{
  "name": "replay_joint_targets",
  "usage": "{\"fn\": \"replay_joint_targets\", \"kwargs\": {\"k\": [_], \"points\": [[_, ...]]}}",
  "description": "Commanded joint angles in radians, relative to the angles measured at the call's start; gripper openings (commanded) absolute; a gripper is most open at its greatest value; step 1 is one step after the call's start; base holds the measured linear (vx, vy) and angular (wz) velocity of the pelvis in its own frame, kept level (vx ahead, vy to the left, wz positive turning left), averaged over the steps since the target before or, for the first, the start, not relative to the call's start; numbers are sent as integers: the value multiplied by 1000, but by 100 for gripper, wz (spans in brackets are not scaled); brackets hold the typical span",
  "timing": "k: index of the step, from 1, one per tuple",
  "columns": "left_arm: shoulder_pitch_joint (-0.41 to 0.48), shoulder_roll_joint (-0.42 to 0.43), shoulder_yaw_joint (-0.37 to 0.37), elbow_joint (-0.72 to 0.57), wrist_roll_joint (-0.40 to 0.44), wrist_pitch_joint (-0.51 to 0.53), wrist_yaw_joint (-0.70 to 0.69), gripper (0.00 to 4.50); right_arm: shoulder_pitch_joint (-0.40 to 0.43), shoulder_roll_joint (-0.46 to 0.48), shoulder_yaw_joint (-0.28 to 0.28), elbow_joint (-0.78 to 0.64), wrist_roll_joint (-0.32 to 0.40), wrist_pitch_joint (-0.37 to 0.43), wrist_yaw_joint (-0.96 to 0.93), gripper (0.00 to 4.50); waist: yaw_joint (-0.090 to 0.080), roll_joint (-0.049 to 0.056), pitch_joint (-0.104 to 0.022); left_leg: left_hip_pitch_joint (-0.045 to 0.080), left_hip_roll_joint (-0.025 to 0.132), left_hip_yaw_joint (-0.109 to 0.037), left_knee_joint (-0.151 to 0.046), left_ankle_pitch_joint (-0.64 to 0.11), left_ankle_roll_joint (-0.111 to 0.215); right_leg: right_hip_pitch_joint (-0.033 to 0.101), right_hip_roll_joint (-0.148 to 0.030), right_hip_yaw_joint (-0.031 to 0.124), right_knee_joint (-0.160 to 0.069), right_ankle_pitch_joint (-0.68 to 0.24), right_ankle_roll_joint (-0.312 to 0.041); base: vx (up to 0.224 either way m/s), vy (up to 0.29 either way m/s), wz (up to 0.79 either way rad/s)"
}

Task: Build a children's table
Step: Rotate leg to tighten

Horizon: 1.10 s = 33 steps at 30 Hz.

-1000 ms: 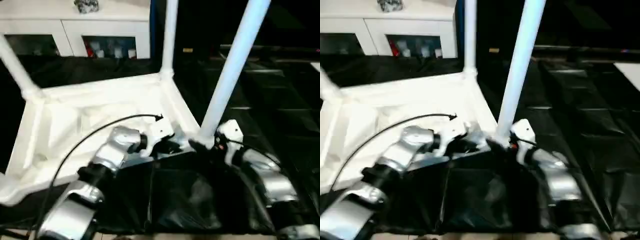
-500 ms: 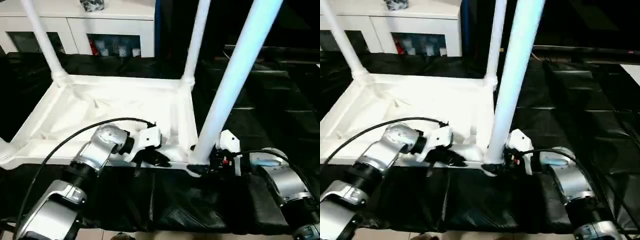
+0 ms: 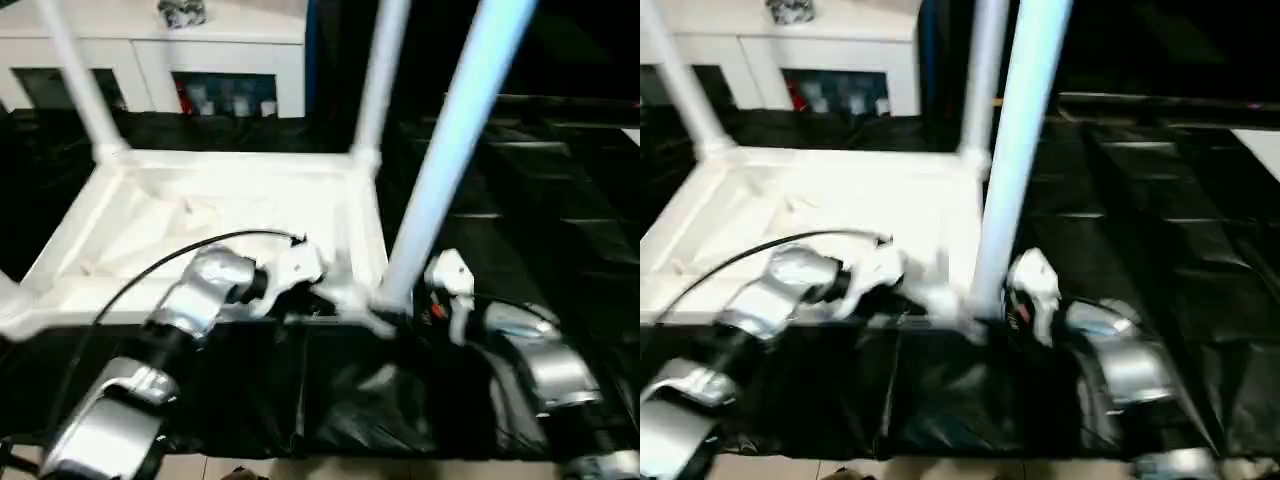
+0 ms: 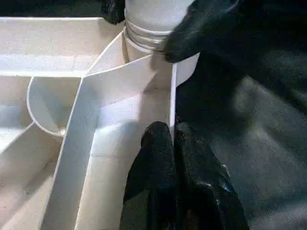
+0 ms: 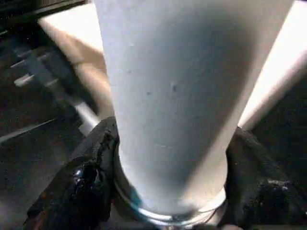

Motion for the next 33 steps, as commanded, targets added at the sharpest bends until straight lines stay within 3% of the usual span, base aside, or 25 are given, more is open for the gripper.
{"fn": "replay_joint_targets", "kwargs": {"k": [1,6,9,10,14,16,20,21,23,25,28,31,33], "points": [[10,-100,-42,0,-4,44,63,0,2,80,36,36,-31,31,-117,272,-4,-9,-41,22,43,-28,-84,-344,-10,24,-65,35,-99,-403,-179,0,0,0],[11,-191,-48,5,20,109,184,0,-18,209,33,83,-75,35,-323,272,-17,-8,-36,32,41,-35,-89,-415,-26,14,-69,34,-116,-503,-147,0,0,0],[20,-223,-70,8,56,118,236,0,-48,270,33,127,-111,10,-436,272,-25,-7,-37,30,40,-43,-97,-447,-39,16,-67,29,-122,-526,-118,0,0,0],[30,-222,-78,-1,59,112,232,0,-55,268,42,130,-123,-6,-439,328,-25,-5,-37,31,40,-44,-98,-455,-40,15,-68,28,-123,-524,-115,0,0,0],[40,-215,-67,-18,42,121,223,0,-59,272,-12,112,-67,6,-422,348,-28,-4,-43,26,40,-45,-104,-457,-31,23,-65,28,-121,-453,-119,0,0,0],[33,-206,-45,-16,30,131,226,0,-55,244,-14,97,-65,3,-393,377,-24,-4,-46,32,42,-38,-102,-438,-24,17,-62,33,-117,-377,-143,0,0,0],[36,-164,-28,-33,14,93,169,0,-22,172,9,49,-59,-16,-267,414,-15,-9,-50,27,41,-30,-96,-375,4,28,-62,37,-108,-277,-174,0,0,0],[40,-132,-24,-48,4,80,121,0,-4,119,26,21,-53,-25,-187,414,-9,-13,-54,24,43,-27,-92,-324,29,34,-65,38,-103,-224,-189,0,0,0],[42,-123,-24,-52,2,75,108,0,-1,106,29,16,-50,-28,-166,414,-7,-11,-55,22,44,-24,-89,-289,43,34,-65,39,-97,-181,-204,29,-11,3],[44,-74,-25,-72,-13,40,33,0,14,33,39,-10,-31,-37,-48,414,-2,-17,-65,15,40,-22,-78,-187,82,47,-65,36,-79,-45,-238,65,-28,4],[40,-40,-27,-78,-21,13,-12,0,14,-10,34,-25,-7,-20,29,414,2,-17,-68,11,41,-18,-69,-93,136,52,-65,33,-63,89,-276,20,-10,0],[32,1,-30,-80,-28,-16,-65,0,8,-68,48,-39,4,-17,132,414,9,-17,-66,12,44,-17,-67,-103,144,49,-63,31,-63,67,-280,0,0,0],[31,35,-33,-87,-38,-39,-126,0,-3,-116,65,-52,14,-10,230,414,12,-14,-61,15,47,-17,-71,-148,124,46,-60,29,-70,-10,-275,0,0,0]]}}
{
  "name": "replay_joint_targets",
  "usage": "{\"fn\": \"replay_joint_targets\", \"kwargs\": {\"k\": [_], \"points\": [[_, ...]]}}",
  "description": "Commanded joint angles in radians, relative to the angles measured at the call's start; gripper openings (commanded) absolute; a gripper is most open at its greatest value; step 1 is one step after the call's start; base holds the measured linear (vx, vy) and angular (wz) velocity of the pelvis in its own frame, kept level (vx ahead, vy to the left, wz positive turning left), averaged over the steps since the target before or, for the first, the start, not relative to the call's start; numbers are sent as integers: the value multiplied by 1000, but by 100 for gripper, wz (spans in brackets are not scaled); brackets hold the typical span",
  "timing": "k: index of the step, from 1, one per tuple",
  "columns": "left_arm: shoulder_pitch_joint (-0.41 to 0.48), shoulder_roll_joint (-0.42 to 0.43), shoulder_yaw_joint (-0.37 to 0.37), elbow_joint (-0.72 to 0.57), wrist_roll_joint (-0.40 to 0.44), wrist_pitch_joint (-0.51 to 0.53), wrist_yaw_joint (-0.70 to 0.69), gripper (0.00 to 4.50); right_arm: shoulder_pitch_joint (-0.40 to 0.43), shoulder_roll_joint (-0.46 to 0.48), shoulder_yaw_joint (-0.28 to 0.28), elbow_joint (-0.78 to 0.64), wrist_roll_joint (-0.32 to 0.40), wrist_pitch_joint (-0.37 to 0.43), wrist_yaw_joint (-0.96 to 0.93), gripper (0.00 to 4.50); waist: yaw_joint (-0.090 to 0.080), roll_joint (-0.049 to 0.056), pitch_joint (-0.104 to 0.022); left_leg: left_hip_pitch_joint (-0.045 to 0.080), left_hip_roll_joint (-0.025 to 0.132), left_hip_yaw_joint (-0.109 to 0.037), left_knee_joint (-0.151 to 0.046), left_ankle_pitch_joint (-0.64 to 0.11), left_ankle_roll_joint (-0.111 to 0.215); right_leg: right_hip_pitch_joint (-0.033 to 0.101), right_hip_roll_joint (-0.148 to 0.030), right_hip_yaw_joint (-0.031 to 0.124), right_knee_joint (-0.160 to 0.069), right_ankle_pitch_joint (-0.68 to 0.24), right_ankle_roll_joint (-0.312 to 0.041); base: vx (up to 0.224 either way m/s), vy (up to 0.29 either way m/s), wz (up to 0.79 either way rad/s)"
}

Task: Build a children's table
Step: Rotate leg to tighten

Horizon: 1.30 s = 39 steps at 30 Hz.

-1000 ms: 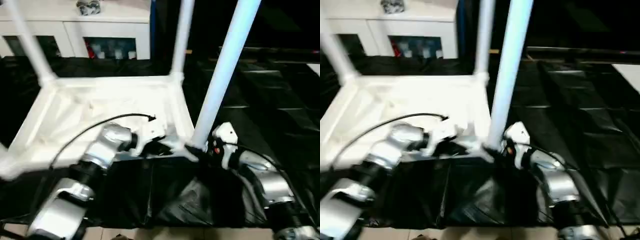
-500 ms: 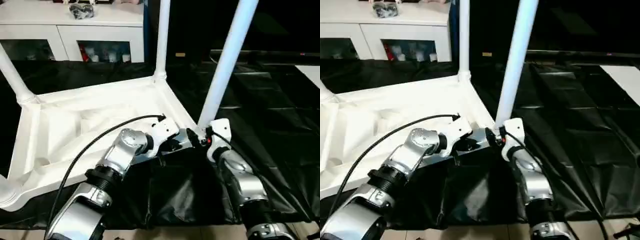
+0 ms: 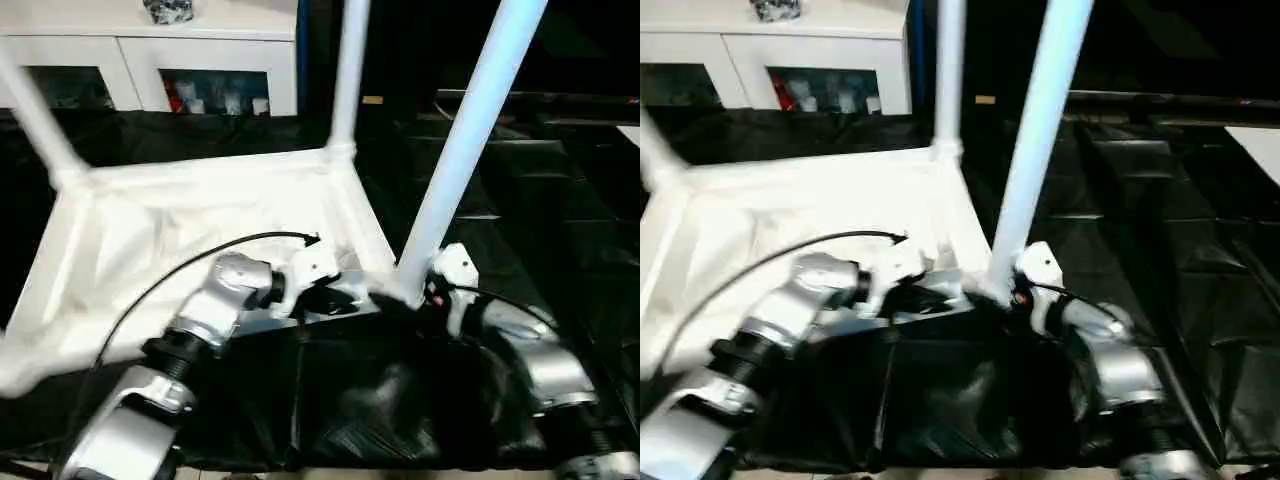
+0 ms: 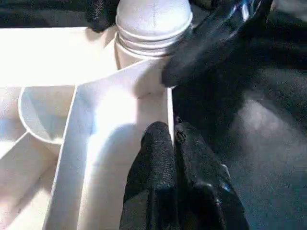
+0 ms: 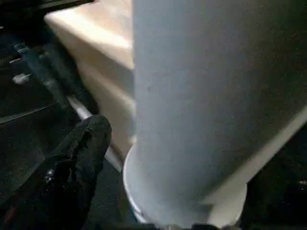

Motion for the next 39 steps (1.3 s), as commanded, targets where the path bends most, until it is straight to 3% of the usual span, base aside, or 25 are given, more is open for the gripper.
{"fn": "replay_joint_targets", "kwargs": {"k": [1,4,9,10,12,13,17,18,19,22,25,26,30,32,33,35,36,38,39], "points": [[-7,12,-31,-29,-7,-25,-73,0,-7,-25,28,-21,11,17,84,414,5,-6,-49,21,49,-15,-57,-171,102,48,-61,32,-50,-55,-275,0,0,0],[-4,41,-40,-40,-20,-41,-135,0,-31,-63,50,-23,24,43,166,400,9,0,-48,24,52,-15,-60,-209,69,43,-62,34,-52,-109,-270,0,0,0],[-6,65,-55,-38,-28,-63,-182,0,-67,-86,69,0,20,49,219,348,9,-5,-45,24,49,-15,-60,-257,35,38,-65,37,-56,-186,-256,0,0,0],[-8,70,-58,-35,-29,-71,-192,0,-74,-91,74,3,20,51,236,348,8,-10,-44,22,49,-15,-60,-258,32,38,-66,38,-57,-194,-253,0,0,0],[-10,73,-60,-31,-29,-78,-199,0,-76,-95,80,1,22,55,248,340,10,-7,-45,21,48,-16,-61,-251,31,39,-66,37,-57,-198,-247,0,0,0],[-11,74,-60,-28,-28,-82,-200,0,-72,-97,86,-4,24,59,257,319,10,-12,-46,21,49,-16,-60,-240,33,40,-66,38,-55,-184,-248,0,0,0],[-12,69,-52,-21,-31,-77,-195,0,-59,-93,94,-17,24,65,262,300,10,-11,-48,19,49,-16,-57,-207,44,41,-65,36,-47,-119,-264,0,0,0],[-12,65,-51,-18,-31,-74,-187,0,-54,-89,94,-18,24,66,256,290,10,-17,-47,19,48,-14,-56,-203,49,41,-65,36,-48,-114,-267,0,0,0],[-12,59,-49,-16,-32,-66,-178,0,-49,-80,90,-16,25,67,239,280,11,-14,-47,20,49,-15,-56,-203,49,41,-66,37,-48,-122,-268,0,0,0],[-20,20,-47,4,-7,-14,-90,0,-29,-13,51,5,16,76,97,272,8,-15,-43,20,47,-16,-59,-221,38,38,-67,37,-53,-164,-261,0,0,0],[-31,-19,-42,34,14,7,-9,0,-20,37,31,29,-3,70,-14,269,0,-17,-40,24,44,-20,-64,-282,6,34,-69,38,-67,-287,-225,0,0,0],[-33,-30,-41,39,16,17,10,0,-18,51,25,37,-8,69,-47,268,1,-10,-39,25,45,-23,-66,-291,-4,33,-71,39,-67,-303,-220,0,0,0],[-45,-152,-34,57,23,104,156,0,-28,208,-28,119,-21,77,-331,267,-13,-11,-35,26,42,-31,-74,-366,-37,29,-69,36,-82,-409,-176,0,0,0],[-47,-172,-36,62,28,112,180,0,-38,240,-31,140,-27,76,-379,267,-16,-12,-35,25,42,-32,-75,-370,-39,28,-70,36,-82,-407,-174,0,0,0],[-50,-211,-39,73,36,126,230,0,-62,300,-45,179,-33,78,-474,267,-30,-5,-33,27,38,-34,-76,-412,-50,22,-67,35,-87,-427,-168,0,0,0],[-50,-227,-44,78,42,128,248,0,-75,329,-54,194,-33,77,-513,267,-32,-5,-33,31,37,-36,-75,-431,-45,20,-68,35,-94,-461,-157,0,0,0],[-46,-252,-51,81,51,128,271,0,-96,372,-54,210,-46,69,-570,267,-33,1,-33,30,37,-37,-76,-435,-44,19,-68,35,-95,-466,-152,0,0,0],[-40,-258,-55,76,56,123,272,0,-106,380,-30,214,-80,44,-587,267,-34,-3,-33,32,36,-37,-75,-451,-46,17,-67,33,-99,-479,-142,0,0,0],[-37,-256,-58,75,62,122,273,0,-109,382,-29,210,-85,30,-585,322,-34,-5,-33,32,36,-37,-76,-456,-42,16,-66,34,-101,-481,-138,0,0,0]]}}
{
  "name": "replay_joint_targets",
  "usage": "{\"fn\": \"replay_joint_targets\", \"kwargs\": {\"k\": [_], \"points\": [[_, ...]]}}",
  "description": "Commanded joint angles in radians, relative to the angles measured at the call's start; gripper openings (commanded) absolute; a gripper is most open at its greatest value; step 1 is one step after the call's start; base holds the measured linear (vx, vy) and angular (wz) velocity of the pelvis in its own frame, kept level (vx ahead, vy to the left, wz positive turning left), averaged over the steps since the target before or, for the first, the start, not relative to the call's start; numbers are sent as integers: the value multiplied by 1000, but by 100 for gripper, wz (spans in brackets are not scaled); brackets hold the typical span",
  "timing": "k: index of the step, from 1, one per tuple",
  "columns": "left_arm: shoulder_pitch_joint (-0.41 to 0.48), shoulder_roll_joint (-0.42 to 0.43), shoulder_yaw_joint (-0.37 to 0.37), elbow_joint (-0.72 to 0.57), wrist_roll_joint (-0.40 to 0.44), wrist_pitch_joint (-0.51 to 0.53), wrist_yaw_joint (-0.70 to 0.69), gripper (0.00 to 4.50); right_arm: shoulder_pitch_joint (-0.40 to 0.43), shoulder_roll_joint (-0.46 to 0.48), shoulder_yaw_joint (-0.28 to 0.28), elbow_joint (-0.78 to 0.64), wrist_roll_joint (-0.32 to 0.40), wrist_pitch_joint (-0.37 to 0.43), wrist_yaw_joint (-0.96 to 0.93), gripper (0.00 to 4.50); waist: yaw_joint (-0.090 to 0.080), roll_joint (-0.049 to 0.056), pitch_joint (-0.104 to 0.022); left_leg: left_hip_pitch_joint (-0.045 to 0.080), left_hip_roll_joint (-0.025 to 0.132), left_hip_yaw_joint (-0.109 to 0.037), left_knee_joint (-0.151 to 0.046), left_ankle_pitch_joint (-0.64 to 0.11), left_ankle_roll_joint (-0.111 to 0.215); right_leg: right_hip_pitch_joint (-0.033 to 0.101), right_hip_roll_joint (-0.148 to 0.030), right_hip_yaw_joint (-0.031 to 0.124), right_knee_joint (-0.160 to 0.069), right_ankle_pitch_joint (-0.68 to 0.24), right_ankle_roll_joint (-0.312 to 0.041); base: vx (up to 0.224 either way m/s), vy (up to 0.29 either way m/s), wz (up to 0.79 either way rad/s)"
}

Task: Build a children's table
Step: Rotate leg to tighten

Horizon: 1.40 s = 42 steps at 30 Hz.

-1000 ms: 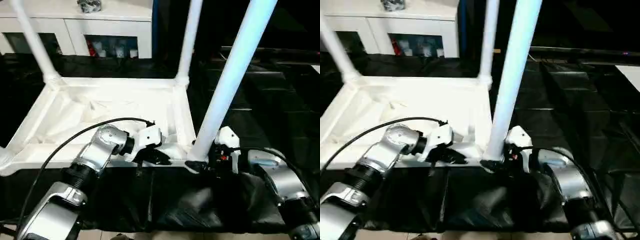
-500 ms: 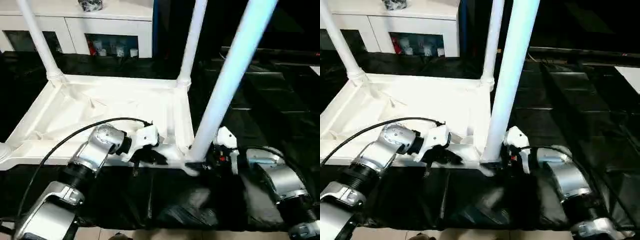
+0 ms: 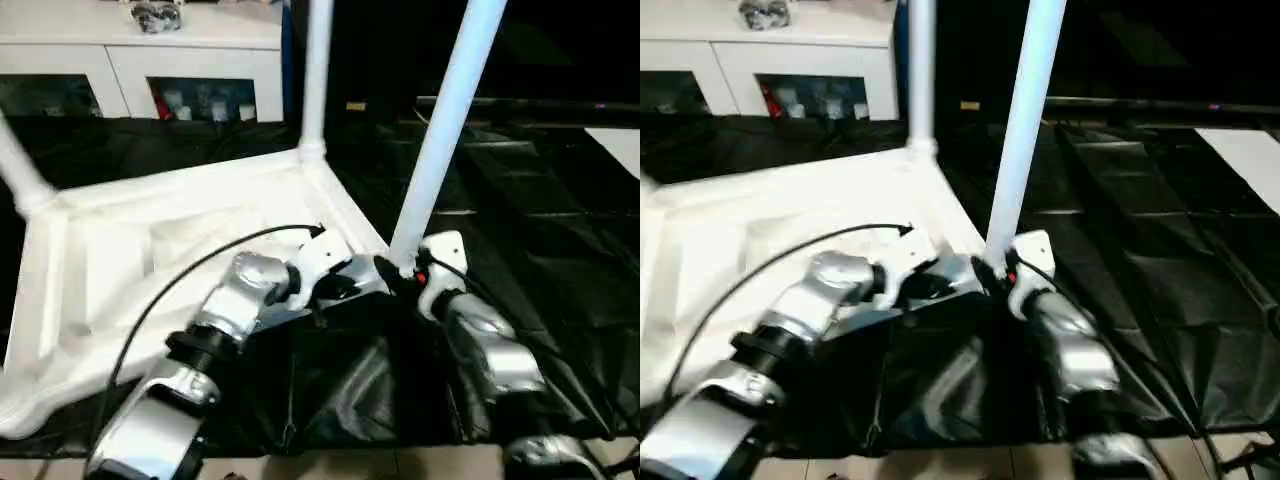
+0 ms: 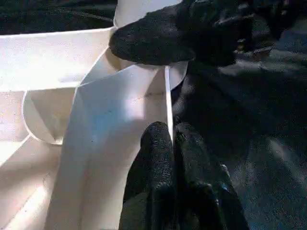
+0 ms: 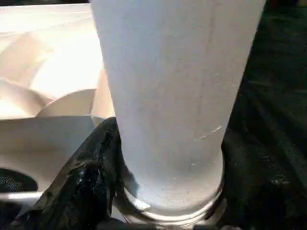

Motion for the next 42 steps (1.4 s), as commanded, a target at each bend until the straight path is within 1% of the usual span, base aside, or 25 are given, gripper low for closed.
{"fn": "replay_joint_targets", "kwargs": {"k": [1,3,4,5,7,8,10,11,12,13,14,15,17,18,20,22,25,26,28,30,31,33,35,37,42], "points": [[8,-97,-93,-3,-10,-17,-47,0,-19,74,107,36,-14,13,40,322,-5,7,-40,20,39,-36,-88,-454,-34,12,-62,32,-104,-477,-138,0,0,0],[9,-82,-90,-5,-10,-19,-57,0,-16,74,86,20,13,17,66,346,-4,9,-40,20,40,-35,-89,-452,-30,10,-60,33,-103,-451,-142,0,0,0],[9,-73,-88,-7,-10,-20,-58,0,-10,63,86,6,19,18,85,346,-3,4,-41,20,40,-33,-89,-449,-28,10,-60,34,-103,-442,-145,0,0,0],[9,-69,-86,-8,-9,-20,-58,0,-7,57,86,-1,22,18,94,358,-2,6,-41,20,40,-34,-89,-444,-26,12,-61,34,-101,-433,-149,0,0,0],[12,-34,-78,-21,-13,-35,-88,0,23,-8,99,-59,32,21,194,387,1,6,-44,16,42,-31,-89,-411,-18,18,-60,36,-94,-366,-166,0,0,0],[13,-31,-78,-22,-13,-39,-92,0,26,-15,100,-65,33,22,202,387,2,4,-45,15,43,-29,-88,-398,-13,19,-59,37,-92,-341,-170,0,0,0],[16,-13,-76,-27,-17,-56,-115,0,41,-52,106,-94,37,28,247,405,6,3,-48,9,43,-24,-85,-336,9,27,-58,38,-82,-238,-197,0,0,0],[18,-3,-75,-29,-20,-72,-128,0,49,-76,111,-110,36,26,274,417,7,3,-49,8,43,-23,-83,-320,13,29,-59,38,-79,-219,-203,0,0,0],[22,10,-71,-35,-32,-95,-153,0,59,-110,117,-128,28,11,305,417,10,2,-50,7,42,-22,-80,-295,23,31,-61,38,-77,-192,-213,0,0,0],[25,26,-73,-42,-38,-109,-182,0,68,-140,121,-148,38,9,353,417,11,4,-52,8,41,-20,-76,-275,34,33,-61,39,-73,-162,-224,0,0,0],[27,42,-75,-48,-44,-121,-211,0,80,-175,129,-171,51,8,413,417,11,3,-53,6,42,-20,-75,-262,41,36,-60,38,-71,-144,-229,0,0,0],[27,63,-76,-51,-47,-129,-243,0,94,-219,141,-199,70,10,497,417,18,4,-54,8,42,-16,-69,-227,65,38,-59,38,-66,-86,-248,0,0,0],[24,84,-84,-46,-42,-153,-273,0,105,-264,155,-222,85,16,577,417,22,4,-55,5,44,-15,-68,-193,84,41,-58,37,-58,-38,-264,0,0,0],[24,84,-84,-46,-42,-153,-273,0,105,-264,155,-222,85,16,577,417,25,3,-55,5,44,-16,-68,-186,87,43,-59,36,-58,-34,-266,0,0,0],[23,108,-86,-48,-48,-183,-323,0,113,-313,165,-247,100,30,669,417,26,1,-52,6,44,-15,-68,-196,88,43,-60,36,-61,-66,-269,0,0,0],[22,133,-87,-58,-58,-205,-379,0,109,-351,174,-259,107,52,742,417,32,4,-50,10,50,-15,-71,-222,75,41,-59,35,-63,-117,-266,0,0,0],[22,160,-97,-70,-71,-224,-433,0,96,-375,195,-255,101,51,780,417,33,5,-48,12,52,-15,-74,-255,51,36,-60,35,-65,-166,-261,0,0,0],[22,167,-99,-76,-77,-224,-448,0,92,-381,201,-253,101,54,793,393,33,4,-48,12,52,-16,-75,-259,47,37,-60,35,-65,-174,-260,0,0,0],[21,180,-104,-88,-88,-224,-478,0,82,-398,216,-250,104,64,825,385,33,5,-47,12,50,-15,-75,-263,39,36,-61,36,-66,-197,-255,0,0,0],[21,190,-107,-95,-94,-226,-501,0,74,-410,227,-249,103,72,849,366,35,6,-47,15,51,-14,-74,-261,37,33,-61,37,-67,-196,-256,0,0,0],[21,192,-107,-95,-95,-226,-504,0,73,-411,228,-249,103,73,852,366,35,5,-48,14,50,-13,-73,-257,38,34,-60,37,-65,-187,-258,0,0,0],[21,194,-108,-95,-95,-228,-511,0,71,-414,231,-248,100,71,858,338,36,4,-50,10,50,-15,-71,-232,42,37,-60,36,-61,-153,-262,0,0,0],[20,197,-106,-85,-91,-239,-525,0,68,-419,237,-247,96,72,873,335,36,3,-51,10,49,-14,-70,-221,47,39,-60,35,-59,-139,-265,0,0,0],[21,200,-108,-81,-96,-241,-533,0,72,-418,244,-259,102,85,888,298,37,3,-52,11,49,-13,-68,-210,54,38,-59,34,-57,-120,-272,0,0,0],[26,194,-107,-85,-100,-218,-511,0,93,-394,234,-274,120,111,855,279,39,3,-50,11,50,-13,-69,-217,52,37,-60,34,-58,-144,-269,0,0,0]]}}
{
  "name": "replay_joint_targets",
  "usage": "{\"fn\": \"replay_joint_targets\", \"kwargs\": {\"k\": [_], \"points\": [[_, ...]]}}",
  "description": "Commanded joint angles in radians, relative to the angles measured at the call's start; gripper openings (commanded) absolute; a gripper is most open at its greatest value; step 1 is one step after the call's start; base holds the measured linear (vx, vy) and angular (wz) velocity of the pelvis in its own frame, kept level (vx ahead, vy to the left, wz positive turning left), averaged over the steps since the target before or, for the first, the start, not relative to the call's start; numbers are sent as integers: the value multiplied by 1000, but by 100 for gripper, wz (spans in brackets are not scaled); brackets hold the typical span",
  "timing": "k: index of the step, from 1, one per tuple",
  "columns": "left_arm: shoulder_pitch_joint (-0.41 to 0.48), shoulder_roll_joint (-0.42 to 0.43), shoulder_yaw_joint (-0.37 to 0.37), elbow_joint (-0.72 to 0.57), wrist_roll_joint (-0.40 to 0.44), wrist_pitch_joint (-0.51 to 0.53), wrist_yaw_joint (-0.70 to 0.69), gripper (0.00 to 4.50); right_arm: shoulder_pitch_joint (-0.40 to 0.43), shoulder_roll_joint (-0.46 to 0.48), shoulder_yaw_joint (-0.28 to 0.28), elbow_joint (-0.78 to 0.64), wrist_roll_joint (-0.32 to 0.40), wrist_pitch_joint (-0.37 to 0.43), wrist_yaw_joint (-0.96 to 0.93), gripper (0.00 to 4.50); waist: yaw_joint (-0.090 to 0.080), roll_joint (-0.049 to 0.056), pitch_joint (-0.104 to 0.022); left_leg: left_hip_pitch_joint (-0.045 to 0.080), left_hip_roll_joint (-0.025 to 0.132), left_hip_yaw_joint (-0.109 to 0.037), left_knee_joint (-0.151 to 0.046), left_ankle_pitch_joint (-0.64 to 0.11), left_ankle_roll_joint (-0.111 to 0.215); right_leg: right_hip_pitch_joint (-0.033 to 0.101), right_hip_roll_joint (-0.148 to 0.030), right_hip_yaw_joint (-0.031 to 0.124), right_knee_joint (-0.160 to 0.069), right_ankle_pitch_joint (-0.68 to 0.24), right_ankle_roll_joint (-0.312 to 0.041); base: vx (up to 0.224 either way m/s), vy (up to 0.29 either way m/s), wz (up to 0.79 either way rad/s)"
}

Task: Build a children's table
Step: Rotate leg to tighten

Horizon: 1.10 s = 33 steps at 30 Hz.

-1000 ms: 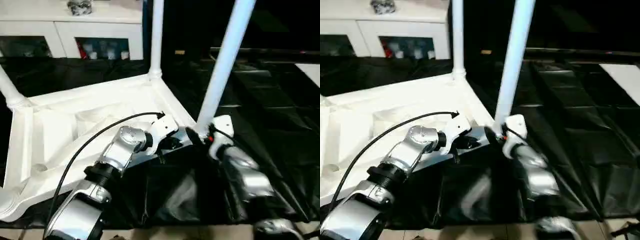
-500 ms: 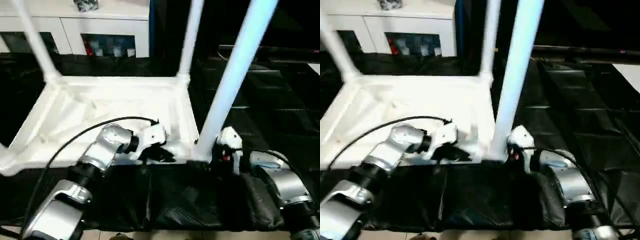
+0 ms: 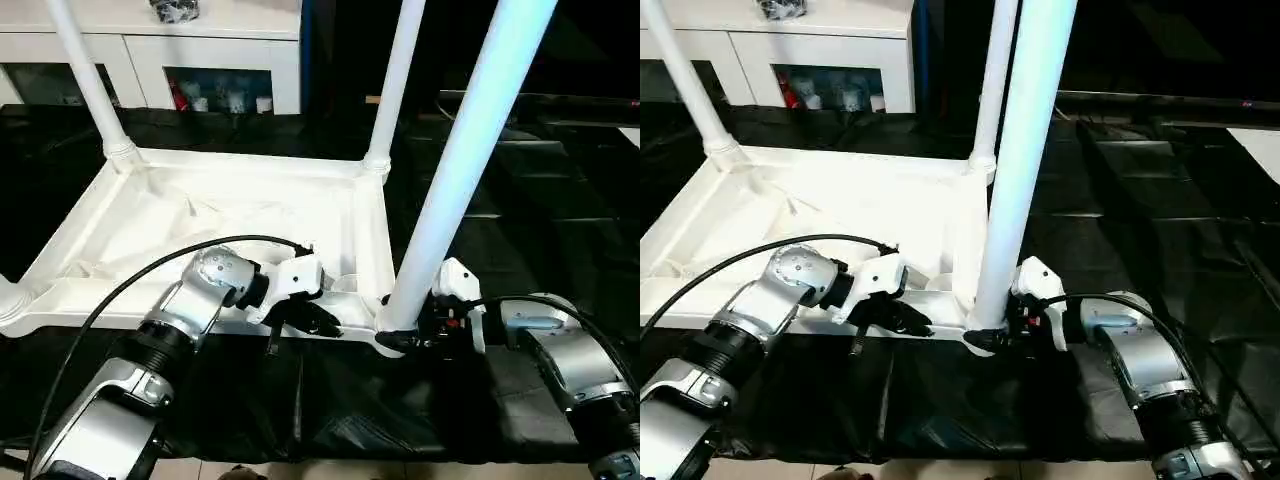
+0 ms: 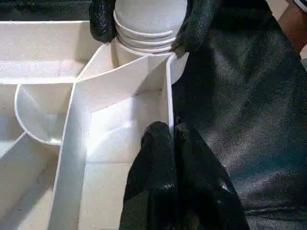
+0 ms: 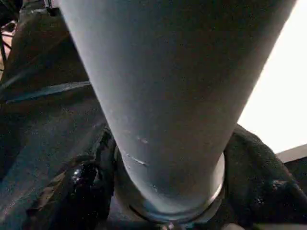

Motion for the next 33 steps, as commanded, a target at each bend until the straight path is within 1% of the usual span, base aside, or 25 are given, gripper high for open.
{"fn": "replay_joint_targets", "kwargs": {"k": [1,2,3,4,5,6,7,8,9,10,11,12,13,14,17,18,19,20,21,23,25,28,30,32,33], "points": [[0,-23,-27,-20,-5,10,5,0,16,30,15,-18,20,33,-30,276,1,-4,-55,17,47,-16,-65,-219,50,43,-61,36,-63,-152,-264,0,0,0],[0,-26,-27,-18,0,16,18,0,18,36,10,-17,21,37,-43,275,1,-5,-55,17,47,-16,-66,-221,47,42,-62,36,-64,-161,-261,0,0,0],[-10,-51,-21,5,22,45,88,0,23,80,-19,0,16,45,-139,275,-1,-5,-54,17,47,-18,-68,-232,41,42,-62,35,-66,-184,-255,0,0,0],[-14,-65,-18,16,29,56,117,0,22,105,-35,13,11,46,-191,274,-4,-8,-50,20,46,-17,-69,-254,32,35,-62,38,-71,-224,-247,0,0,0],[-19,-85,-14,32,38,70,156,0,20,143,-58,34,3,46,-271,274,-7,-9,-50,21,44,-17,-69,-267,23,34,-65,38,-74,-252,-242,0,0,0],[-19,-98,-14,37,42,83,173,0,19,169,-73,46,2,56,-318,274,-13,-9,-48,22,41,-23,-74,-305,-3,32,-67,35,-86,-359,-207,0,0,0],[-19,-111,-17,38,46,99,189,0,20,192,-82,53,2,58,-352,274,-14,-11,-47,24,42,-26,-76,-315,-8,32,-67,35,-89,-385,-194,0,0,0],[-19,-111,-17,38,46,99,189,0,20,192,-82,53,2,58,-352,274,-15,-11,-47,23,42,-27,-77,-323,-12,31,-66,35,-90,-399,-185,0,0,0],[-20,-139,-19,45,51,124,223,0,18,231,-89,67,-3,63,-411,273,-18,-11,-47,20,42,-30,-80,-333,-14,33,-66,35,-90,-410,-174,0,0,0],[-21,-161,-21,50,54,144,246,0,16,259,-91,77,-8,62,-449,273,-24,-8,-47,22,43,-28,-80,-340,-18,27,-65,38,-91,-400,-177,0,0,0],[-21,-177,-22,51,55,161,265,0,17,280,-91,84,-14,61,-479,273,-26,-8,-45,24,42,-29,-80,-354,-20,24,-65,37,-95,-409,-176,0,0,0],[-30,-225,-17,68,62,184,336,0,5,336,-92,112,-34,62,-569,273,-33,-8,-44,24,41,-32,-81,-383,-28,23,-64,35,-97,-439,-166,0,0,0],[-30,-225,-17,68,62,184,336,0,5,336,-92,112,-34,62,-569,273,-37,-9,-42,24,39,-32,-82,-395,-30,20,-63,35,-99,-452,-162,0,0,0],[-36,-253,-10,78,63,198,379,0,-4,369,-98,133,-43,62,-628,273,-37,-10,-44,26,39,-33,-81,-404,-34,20,-64,34,-101,-466,-157,0,0,0],[-44,-312,3,90,71,225,467,0,-34,441,-116,191,-73,33,-756,273,-42,-9,-42,29,37,-38,-82,-442,-37,14,-65,32,-111,-528,-131,0,0,0],[-42,-325,4,86,75,232,481,0,-42,458,-118,204,-79,16,-775,273,-45,-6,-42,27,35,-41,-83,-452,-36,17,-65,29,-114,-537,-123,0,0,0],[-39,-334,3,81,75,237,487,0,-48,469,-118,214,-82,2,-783,307,-46,-6,-43,28,36,-41,-85,-459,-36,16,-66,27,-117,-533,-118,0,0,0],[-30,-337,2,67,74,241,485,0,-54,478,-120,220,-83,-14,-788,307,-47,-5,-44,28,37,-43,-88,-461,-33,19,-64,25,-119,-517,-116,0,0,0],[-30,-337,2,67,74,241,485,0,-54,478,-120,220,-83,-14,-788,328,-47,-5,-45,26,37,-43,-90,-458,-32,21,-64,25,-118,-504,-117,0,0,0],[-16,-320,-1,42,72,241,461,0,-50,478,-135,196,-52,-8,-749,348,-46,-6,-44,29,38,-40,-90,-469,-28,16,-62,27,-118,-480,-124,0,0,0],[-9,-296,-1,31,72,227,441,0,-37,448,-124,172,-59,-13,-709,363,-43,-8,-46,27,38,-38,-90,-455,-20,19,-63,31,-113,-442,-138,0,0,0],[-3,-263,2,25,69,198,414,0,-23,398,-120,143,-63,-23,-655,401,-38,-12,-51,20,40,-32,-87,-386,-4,27,-62,35,-102,-340,-163,0,0,0],[-2,-257,1,23,68,188,409,0,-22,390,-122,142,-62,-29,-645,401,-34,-11,-53,18,40,-27,-84,-342,10,29,-63,38,-96,-284,-179,0,0,0],[2,-230,2,16,63,168,382,0,-12,349,-123,125,-49,-35,-583,401,-32,-13,-54,18,39,-24,-81,-314,22,32,-63,37,-93,-256,-195,0,0,0],[4,-203,4,6,54,150,346,0,0,298,-115,100,-35,-39,-509,401,-26,-14,-57,18,40,-21,-75,-277,39,35,-64,37,-88,-212,-208,0,0,0]]}}
